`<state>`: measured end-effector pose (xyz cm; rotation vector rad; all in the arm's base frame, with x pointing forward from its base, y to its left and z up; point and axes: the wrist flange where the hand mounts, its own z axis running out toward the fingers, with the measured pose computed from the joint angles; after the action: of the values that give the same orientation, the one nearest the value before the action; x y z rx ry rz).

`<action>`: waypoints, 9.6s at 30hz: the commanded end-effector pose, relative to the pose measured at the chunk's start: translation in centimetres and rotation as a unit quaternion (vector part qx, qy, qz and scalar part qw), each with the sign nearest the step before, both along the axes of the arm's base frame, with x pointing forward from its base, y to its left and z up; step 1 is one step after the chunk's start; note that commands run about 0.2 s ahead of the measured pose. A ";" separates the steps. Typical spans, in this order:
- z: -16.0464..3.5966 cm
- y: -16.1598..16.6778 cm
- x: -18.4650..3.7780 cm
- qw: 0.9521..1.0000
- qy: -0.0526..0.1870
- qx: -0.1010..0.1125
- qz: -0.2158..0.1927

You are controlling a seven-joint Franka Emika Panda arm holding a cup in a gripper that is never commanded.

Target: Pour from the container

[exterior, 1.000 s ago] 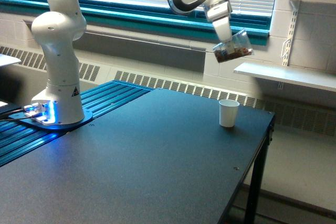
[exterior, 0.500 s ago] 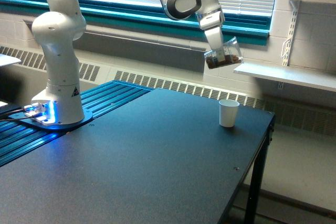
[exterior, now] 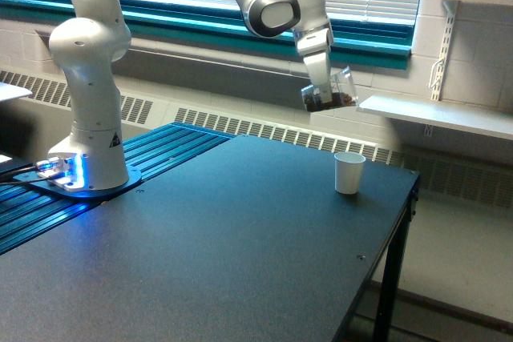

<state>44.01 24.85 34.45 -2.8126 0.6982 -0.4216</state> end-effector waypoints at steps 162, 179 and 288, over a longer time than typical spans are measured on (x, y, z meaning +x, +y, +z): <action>-10.4 0.7 5.2 0.983 0.168 -0.058 0.037; -10.2 0.6 5.3 0.981 0.175 -0.063 0.051; -11.2 3.1 6.7 0.966 0.218 -0.105 0.096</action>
<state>50.98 27.47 23.63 -3.1518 0.5170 0.1591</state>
